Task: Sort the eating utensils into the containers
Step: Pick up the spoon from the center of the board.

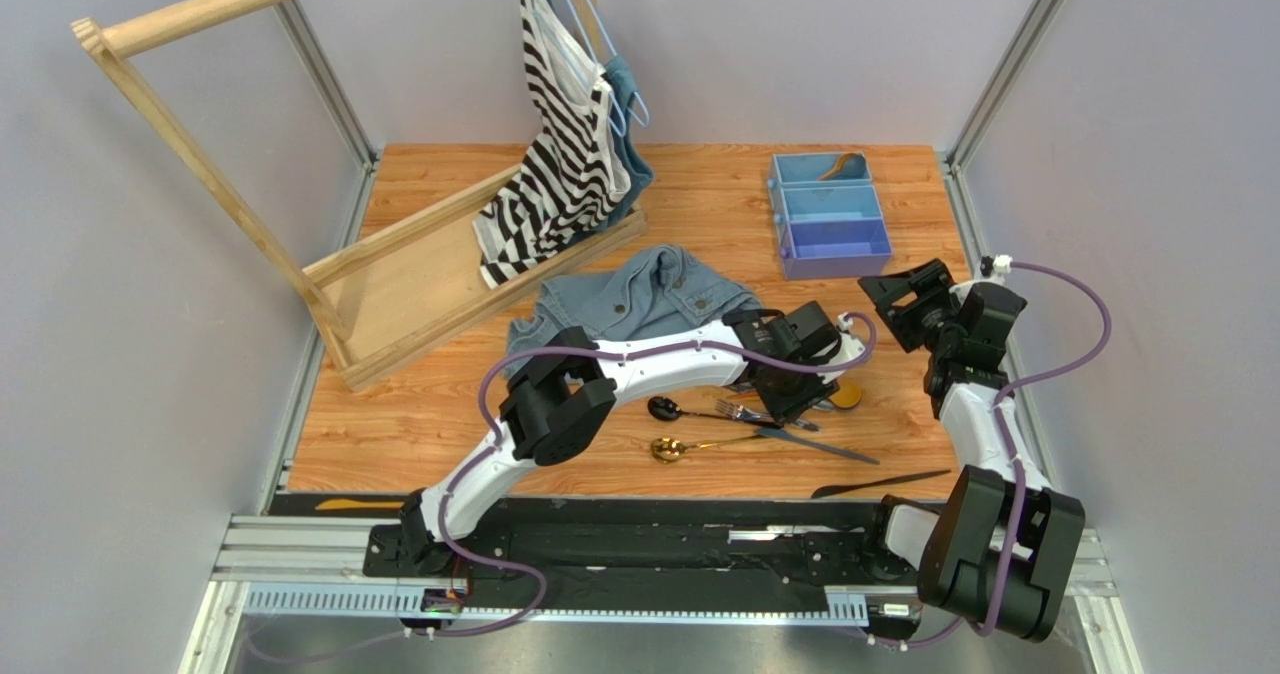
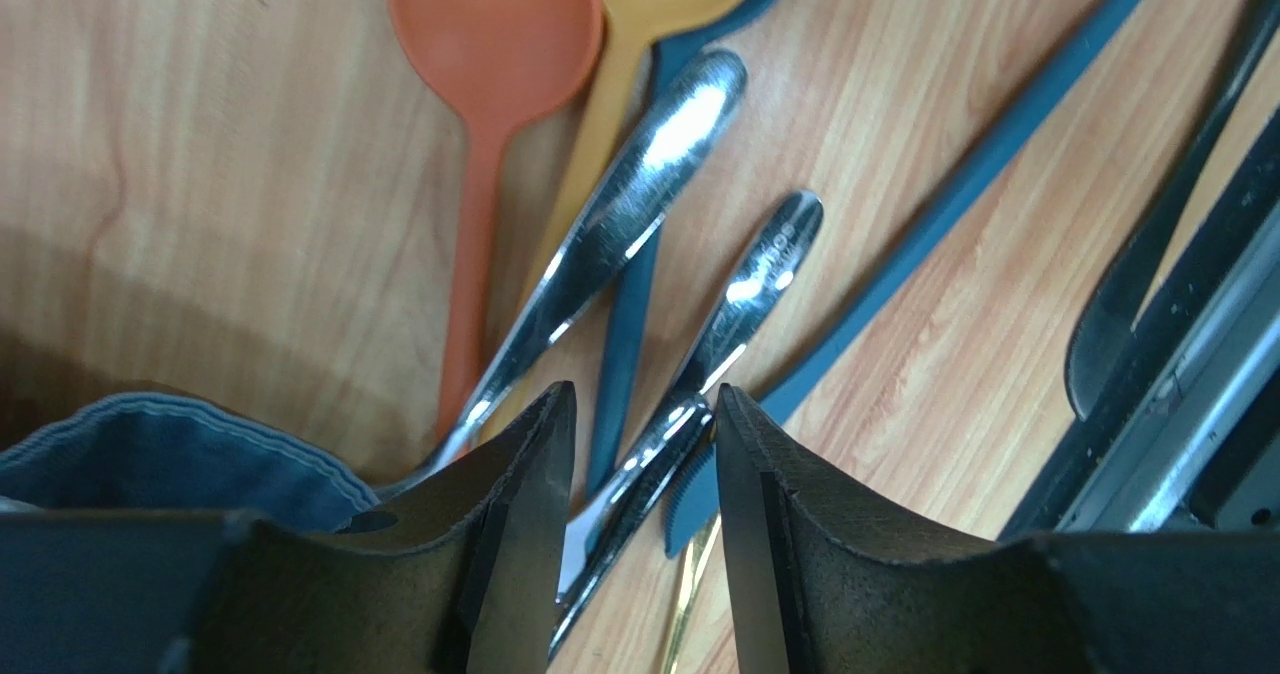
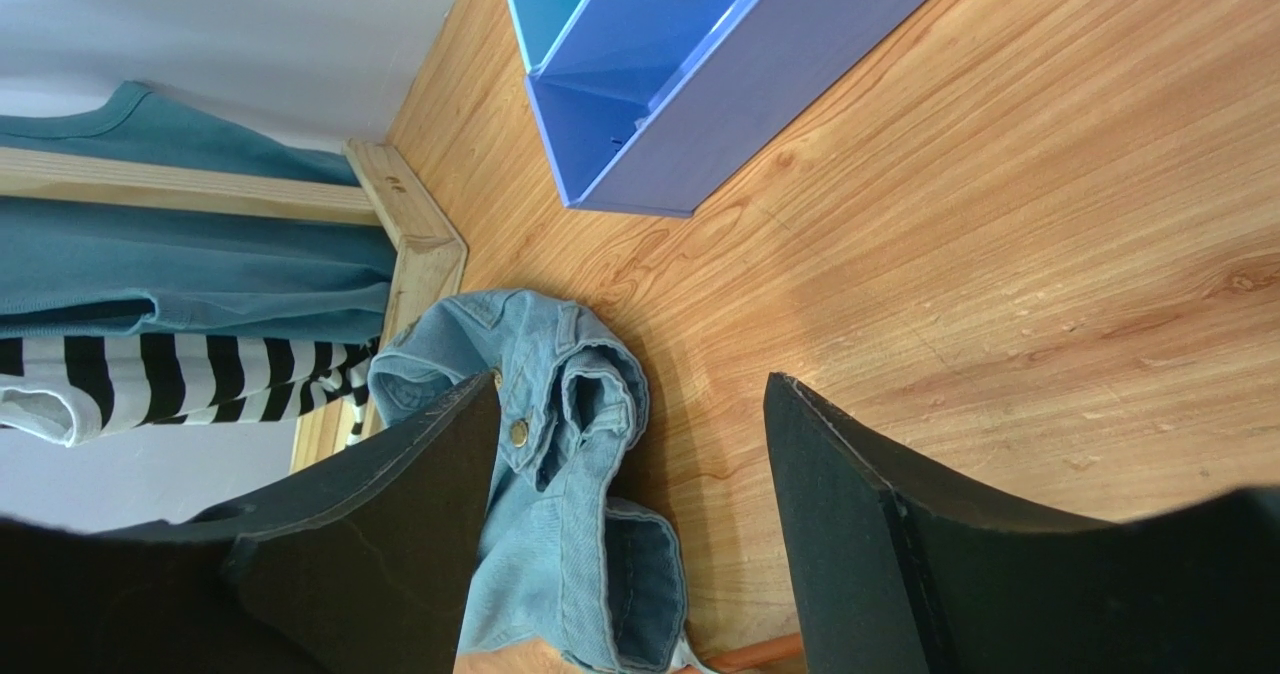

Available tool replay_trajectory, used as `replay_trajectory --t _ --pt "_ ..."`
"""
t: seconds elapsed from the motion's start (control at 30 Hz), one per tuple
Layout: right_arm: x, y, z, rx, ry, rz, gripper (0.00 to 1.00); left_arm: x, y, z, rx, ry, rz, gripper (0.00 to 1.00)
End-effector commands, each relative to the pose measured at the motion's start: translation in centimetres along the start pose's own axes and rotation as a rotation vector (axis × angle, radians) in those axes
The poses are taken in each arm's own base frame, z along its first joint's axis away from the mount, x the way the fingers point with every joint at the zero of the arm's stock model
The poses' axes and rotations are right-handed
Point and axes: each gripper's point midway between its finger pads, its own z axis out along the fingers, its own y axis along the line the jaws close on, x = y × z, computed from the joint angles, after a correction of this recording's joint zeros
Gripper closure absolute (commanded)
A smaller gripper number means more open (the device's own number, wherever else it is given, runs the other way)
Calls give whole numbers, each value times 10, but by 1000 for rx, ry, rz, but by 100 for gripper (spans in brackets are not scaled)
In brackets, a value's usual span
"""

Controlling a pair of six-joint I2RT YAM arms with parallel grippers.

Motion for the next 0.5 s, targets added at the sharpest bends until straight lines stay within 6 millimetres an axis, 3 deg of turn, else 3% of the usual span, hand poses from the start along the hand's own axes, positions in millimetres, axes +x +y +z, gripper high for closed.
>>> replay_trajectory --t 0.0,0.47 --pt "-7 10 -1 -54 -19 -8 32 -18 4 -8 -46 -22 7 51" --pt "-13 2 -6 -53 -34 18 32 -17 4 3 -34 28 10 53"
